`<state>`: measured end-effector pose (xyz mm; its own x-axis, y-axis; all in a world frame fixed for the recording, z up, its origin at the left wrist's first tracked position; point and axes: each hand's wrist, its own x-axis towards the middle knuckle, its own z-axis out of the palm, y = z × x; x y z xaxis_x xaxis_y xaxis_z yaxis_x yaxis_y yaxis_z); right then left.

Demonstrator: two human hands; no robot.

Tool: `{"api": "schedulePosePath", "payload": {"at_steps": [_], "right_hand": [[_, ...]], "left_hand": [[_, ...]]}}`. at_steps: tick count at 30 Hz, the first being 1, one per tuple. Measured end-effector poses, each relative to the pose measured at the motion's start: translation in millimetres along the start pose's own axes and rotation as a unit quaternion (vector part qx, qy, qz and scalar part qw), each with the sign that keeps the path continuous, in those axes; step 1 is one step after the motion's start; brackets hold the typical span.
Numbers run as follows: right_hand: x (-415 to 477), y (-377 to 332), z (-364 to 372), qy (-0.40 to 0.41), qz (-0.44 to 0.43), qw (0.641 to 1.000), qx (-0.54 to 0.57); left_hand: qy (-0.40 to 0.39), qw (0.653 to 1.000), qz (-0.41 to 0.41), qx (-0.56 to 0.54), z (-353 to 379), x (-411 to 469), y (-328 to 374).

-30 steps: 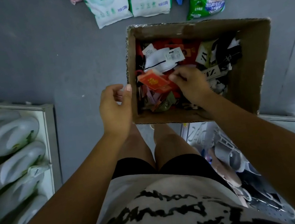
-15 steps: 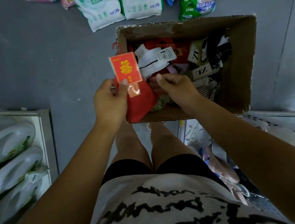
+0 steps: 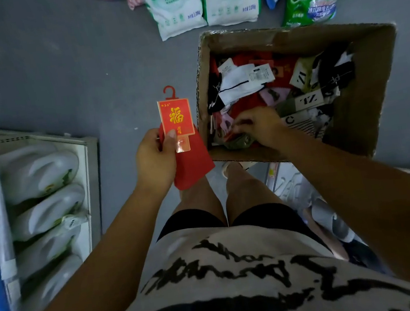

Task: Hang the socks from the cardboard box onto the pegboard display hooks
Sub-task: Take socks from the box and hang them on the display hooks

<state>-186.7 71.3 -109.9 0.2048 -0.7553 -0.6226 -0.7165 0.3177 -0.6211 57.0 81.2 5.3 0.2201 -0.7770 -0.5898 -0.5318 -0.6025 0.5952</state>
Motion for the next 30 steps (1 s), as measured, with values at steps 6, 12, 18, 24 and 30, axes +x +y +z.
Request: {"api": "schedulePosePath", "payload": {"at_steps": [6,12,18,24,30], "right_hand": [[-34,-25,-49,0.134,0.011,0.976,0.173],[-92,-49,-106,0.298,0.04,0.91,0.287],[-171,-95,-127,0.445,0.073,0.823,0.345],[-231,-139,-61,0.551,0.143,0.679,0.463],[-263,-202,19,0.619,0.145,0.52,0.57]], "left_hand": [[-0.009,0.999,0.001,-0.053,-11,-1,28],[-0.055,0.991,0.071,-0.097,-26,-6,78],[-0.221,0.957,0.158,-0.101,-34,-11,131],[-0.369,0.903,0.212,-0.057,-46,-27,156],[-0.5,0.824,0.268,0.021,-43,-63,144]]}}
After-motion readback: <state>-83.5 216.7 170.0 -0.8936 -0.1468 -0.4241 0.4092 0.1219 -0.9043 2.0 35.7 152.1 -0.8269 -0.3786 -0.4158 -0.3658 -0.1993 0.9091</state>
